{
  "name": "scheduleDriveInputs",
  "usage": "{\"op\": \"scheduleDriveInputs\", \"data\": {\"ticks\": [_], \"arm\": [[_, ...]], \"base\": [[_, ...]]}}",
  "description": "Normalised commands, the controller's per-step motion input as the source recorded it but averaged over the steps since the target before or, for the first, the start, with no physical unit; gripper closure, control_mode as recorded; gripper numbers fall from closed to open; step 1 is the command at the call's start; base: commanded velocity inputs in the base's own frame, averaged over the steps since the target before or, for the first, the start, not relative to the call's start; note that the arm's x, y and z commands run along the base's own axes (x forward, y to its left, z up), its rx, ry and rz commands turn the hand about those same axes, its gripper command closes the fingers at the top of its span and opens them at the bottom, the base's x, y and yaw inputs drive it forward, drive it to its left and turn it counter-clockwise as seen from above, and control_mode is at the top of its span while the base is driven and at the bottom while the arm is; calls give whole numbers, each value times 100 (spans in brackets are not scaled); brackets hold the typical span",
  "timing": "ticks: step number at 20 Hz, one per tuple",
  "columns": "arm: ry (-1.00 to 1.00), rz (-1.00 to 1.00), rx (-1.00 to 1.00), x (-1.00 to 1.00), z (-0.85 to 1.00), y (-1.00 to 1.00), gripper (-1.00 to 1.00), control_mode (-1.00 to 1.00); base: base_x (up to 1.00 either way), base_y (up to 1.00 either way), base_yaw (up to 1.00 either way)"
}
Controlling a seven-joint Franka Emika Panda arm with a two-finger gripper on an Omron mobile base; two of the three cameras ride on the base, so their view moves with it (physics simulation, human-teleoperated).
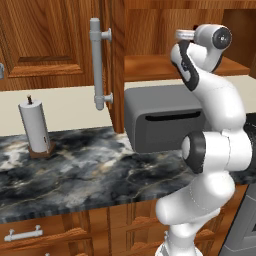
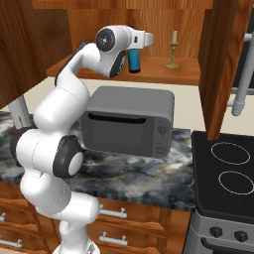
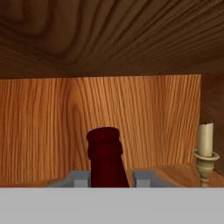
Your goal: Get the candle and the beer from the cabinet and move them to the dining counter.
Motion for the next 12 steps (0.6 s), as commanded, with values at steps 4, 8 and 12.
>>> {"op": "scheduleDriveInputs", "data": {"ticks": [4,8,12], "arm": [[0,0,0,-46,5,-1,100,-100],[0,0,0,-69,1,0,100,-100],[0,0,0,-96,0,0,100,-100]], "base": [[0,0,0],[0,0,0],[0,0,0]]}}
